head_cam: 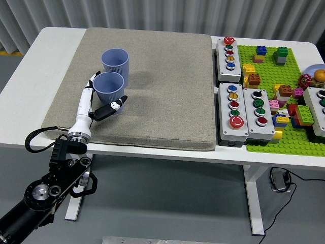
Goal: Pick cup pour cup place
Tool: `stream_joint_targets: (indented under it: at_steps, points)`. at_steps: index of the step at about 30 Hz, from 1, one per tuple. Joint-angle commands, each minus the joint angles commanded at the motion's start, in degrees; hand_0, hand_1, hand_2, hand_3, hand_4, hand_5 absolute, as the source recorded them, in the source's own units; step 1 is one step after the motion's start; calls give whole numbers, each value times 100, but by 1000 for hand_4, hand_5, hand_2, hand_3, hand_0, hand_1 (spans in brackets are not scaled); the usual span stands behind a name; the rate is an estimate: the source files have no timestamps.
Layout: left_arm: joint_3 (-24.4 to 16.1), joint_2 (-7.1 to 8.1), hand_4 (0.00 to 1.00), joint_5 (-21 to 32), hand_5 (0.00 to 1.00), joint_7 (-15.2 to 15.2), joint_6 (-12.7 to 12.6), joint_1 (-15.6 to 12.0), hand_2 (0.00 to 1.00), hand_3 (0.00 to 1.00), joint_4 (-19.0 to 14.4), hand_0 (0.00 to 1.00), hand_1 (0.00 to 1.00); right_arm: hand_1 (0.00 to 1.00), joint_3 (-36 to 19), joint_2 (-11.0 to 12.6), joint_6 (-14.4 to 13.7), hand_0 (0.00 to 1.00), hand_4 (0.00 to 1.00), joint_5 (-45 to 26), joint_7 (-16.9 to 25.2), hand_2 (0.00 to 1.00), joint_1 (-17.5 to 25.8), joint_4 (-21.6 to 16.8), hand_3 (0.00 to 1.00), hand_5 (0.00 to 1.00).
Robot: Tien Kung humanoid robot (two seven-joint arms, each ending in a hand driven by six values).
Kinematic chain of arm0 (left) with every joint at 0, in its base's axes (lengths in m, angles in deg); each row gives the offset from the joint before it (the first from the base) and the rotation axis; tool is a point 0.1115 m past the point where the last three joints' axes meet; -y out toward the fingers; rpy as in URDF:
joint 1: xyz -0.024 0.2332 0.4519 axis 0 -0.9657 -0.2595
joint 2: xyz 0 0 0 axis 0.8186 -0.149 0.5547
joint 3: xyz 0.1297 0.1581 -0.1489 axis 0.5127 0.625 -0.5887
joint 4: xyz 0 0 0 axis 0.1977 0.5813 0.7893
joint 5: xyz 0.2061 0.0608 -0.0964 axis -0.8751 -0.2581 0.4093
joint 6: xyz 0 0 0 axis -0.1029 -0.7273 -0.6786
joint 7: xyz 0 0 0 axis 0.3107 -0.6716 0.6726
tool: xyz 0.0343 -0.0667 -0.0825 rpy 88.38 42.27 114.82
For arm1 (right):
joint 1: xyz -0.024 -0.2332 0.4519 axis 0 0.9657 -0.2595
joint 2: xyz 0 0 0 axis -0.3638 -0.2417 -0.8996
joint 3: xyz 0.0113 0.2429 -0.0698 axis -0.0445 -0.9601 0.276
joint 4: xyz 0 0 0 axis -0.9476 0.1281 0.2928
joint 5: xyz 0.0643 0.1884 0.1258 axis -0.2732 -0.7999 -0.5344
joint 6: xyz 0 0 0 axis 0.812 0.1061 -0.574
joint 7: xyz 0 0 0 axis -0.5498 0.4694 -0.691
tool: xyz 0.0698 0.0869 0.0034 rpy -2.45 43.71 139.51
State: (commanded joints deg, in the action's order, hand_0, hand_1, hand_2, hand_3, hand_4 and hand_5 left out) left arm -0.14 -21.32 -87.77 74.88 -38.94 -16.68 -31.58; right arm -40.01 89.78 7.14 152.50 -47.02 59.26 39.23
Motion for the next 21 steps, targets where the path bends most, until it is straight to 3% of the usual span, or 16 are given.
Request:
stream_joint_targets:
  at_steps: [1,2,7,8,13,14,19,20,21]
  points:
    - [16,-2,929,1,323,8,-22,8,998,998,-2,896,908,653,2,0,-2,689,2,0,-2,583,-3,-1,578,170]
    - [26,-4,922,5,321,12,-24,17,998,983,-1,817,844,653,4,1,-2,689,2,0,-2,583,-5,0,578,169]
    - [49,-18,922,13,321,9,-33,45,998,983,22,817,844,653,17,2,-3,689,2,0,-1,583,-6,1,578,169]
    - [47,-24,919,9,316,-2,-49,51,992,965,34,737,802,653,19,2,-4,689,2,0,-2,583,-4,1,578,168]
    - [48,-44,919,-10,316,-63,-140,81,992,965,77,737,802,653,9,1,1,689,2,0,-1,583,8,1,578,168]
    - [51,-47,864,-17,262,-73,-166,84,896,891,84,627,690,653,7,0,2,690,2,0,-1,583,12,1,577,168]
    - [119,-64,864,39,262,-59,-391,77,896,891,105,627,690,653,-5,-2,4,690,2,0,-3,583,27,-1,577,168]
    - [133,-66,756,57,144,-46,-430,76,737,798,106,520,596,654,-6,-2,4,690,2,0,-3,583,29,-2,578,166]
    - [135,-66,756,60,144,-43,-437,76,737,798,106,520,596,654,-6,-2,4,690,2,0,-3,583,30,-2,578,166]
